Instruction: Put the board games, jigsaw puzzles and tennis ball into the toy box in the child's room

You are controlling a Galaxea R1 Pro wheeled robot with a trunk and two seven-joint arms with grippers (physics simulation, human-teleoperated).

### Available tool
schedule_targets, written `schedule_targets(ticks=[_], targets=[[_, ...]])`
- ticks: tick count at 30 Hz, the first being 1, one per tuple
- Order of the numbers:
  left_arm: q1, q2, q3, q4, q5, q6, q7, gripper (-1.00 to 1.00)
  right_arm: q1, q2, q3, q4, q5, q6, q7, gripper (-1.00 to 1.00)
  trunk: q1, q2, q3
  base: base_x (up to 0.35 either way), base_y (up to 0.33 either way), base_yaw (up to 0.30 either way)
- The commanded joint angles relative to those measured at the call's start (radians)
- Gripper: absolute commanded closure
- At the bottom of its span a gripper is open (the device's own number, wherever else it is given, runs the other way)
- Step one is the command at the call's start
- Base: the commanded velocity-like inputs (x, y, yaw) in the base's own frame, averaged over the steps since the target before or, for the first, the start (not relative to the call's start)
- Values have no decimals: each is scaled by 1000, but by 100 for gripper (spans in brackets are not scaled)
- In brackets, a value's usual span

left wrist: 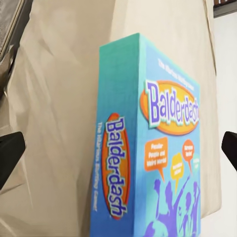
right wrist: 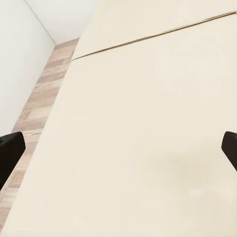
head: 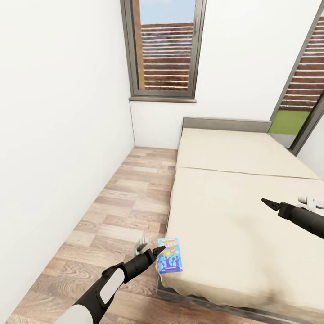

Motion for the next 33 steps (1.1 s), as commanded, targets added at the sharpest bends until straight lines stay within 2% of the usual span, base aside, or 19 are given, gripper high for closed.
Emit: schedule_targets(ticks=[1, 11, 33], targets=[[-1, 0, -1, 0, 10, 7, 0, -100, -1, 0, -1, 0, 6, 5, 8, -100, 0, 0, -2, 0, 0, 0], [-1, -1, -1, 0, 9, 7, 0, -100, 0, 0, -4, -1, 6, 5, 8, -100, 0, 0, -12, 0, 0, 0], [-7, 0, -1, 0, 7, 7, -7, -100, 0, 0, -5, -1, 6, 5, 8, -100, 0, 0, -16, 0, 0, 0]])
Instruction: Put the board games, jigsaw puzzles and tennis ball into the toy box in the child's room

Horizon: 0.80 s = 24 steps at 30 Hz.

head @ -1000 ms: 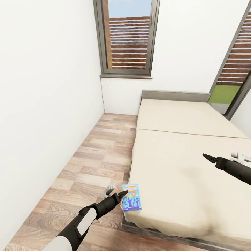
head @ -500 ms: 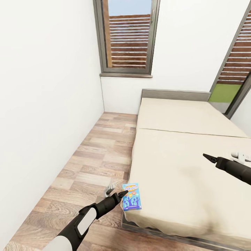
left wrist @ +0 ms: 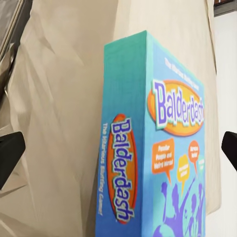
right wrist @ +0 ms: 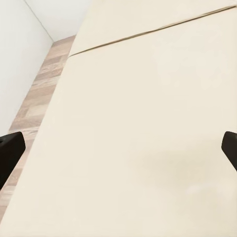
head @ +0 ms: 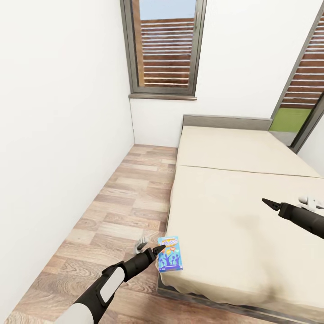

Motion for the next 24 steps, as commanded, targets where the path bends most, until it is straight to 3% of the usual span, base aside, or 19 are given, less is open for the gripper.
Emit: schedule_targets(ticks=[1, 24], targets=[[-1, 0, -1, 0, 10, 7, -3, -100, -1, 0, -2, 0, 6, 5, 8, -100, 0, 0, -1, 0, 0, 0], [-3, -1, -1, 0, 9, 7, -14, -100, -1, 0, -1, 0, 6, 5, 8, -100, 0, 0, -9, 0, 0, 0]])
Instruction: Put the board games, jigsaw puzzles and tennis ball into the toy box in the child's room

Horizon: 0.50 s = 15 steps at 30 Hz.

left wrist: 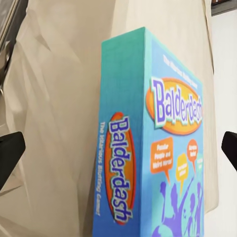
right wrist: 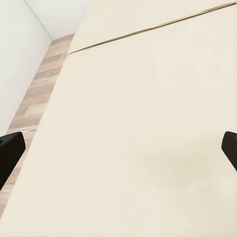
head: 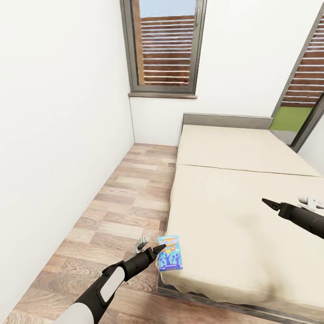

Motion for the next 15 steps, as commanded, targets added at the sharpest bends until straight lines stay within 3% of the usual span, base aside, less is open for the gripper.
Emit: schedule_targets(ticks=[1, 6, 15], targets=[[-1, 0, -1, 0, 10, 8, 0, -100, -1, 0, -2, 0, 6, 5, 8, -100, 0, 0, -1, 0, 0, -4], [-1, 0, -1, 0, 10, 8, -1, -100, -1, 0, -1, 0, 6, 5, 8, -100, 0, 0, -1, 0, 0, -35], [-1, 0, -1, 0, 11, 8, -1, -100, -1, 0, -1, 0, 6, 5, 8, -100, 0, 0, -1, 0, 0, -168]])
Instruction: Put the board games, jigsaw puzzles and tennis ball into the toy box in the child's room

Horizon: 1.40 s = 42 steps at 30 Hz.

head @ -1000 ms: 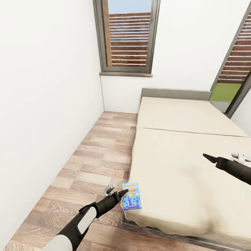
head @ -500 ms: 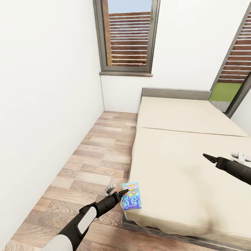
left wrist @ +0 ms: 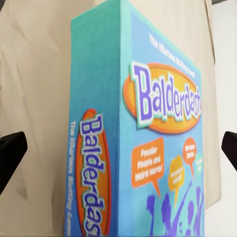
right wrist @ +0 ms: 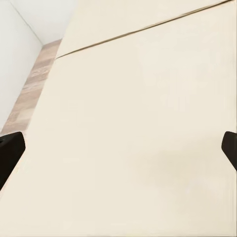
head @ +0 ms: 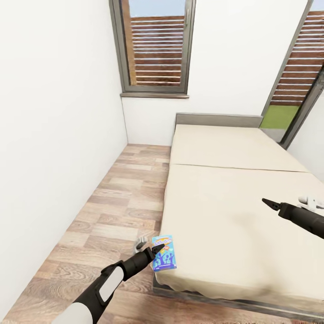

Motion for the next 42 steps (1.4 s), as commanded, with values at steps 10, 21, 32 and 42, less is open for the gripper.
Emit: schedule_targets(ticks=[10, 21, 32, 42], targets=[[0, -8, -6, 0, 16, 13, -1, -100, -1, 1, -2, 0, 6, 5, 8, -100, 0, 0, -1, 0, 0, -123], [0, -8, -6, 0, 16, 13, -2, -100, -1, 1, -1, 0, 6, 5, 8, -100, 0, 0, -1, 0, 0, -29], [0, -8, -6, 0, 16, 13, -2, -100, -1, 2, 0, 0, 6, 5, 8, -100, 0, 0, -1, 0, 0, -6], [0, -8, -8, 0, 17, 13, -3, -100, -1, 2, 0, 0, 6, 5, 7, -100, 0, 0, -1, 0, 0, -1]])
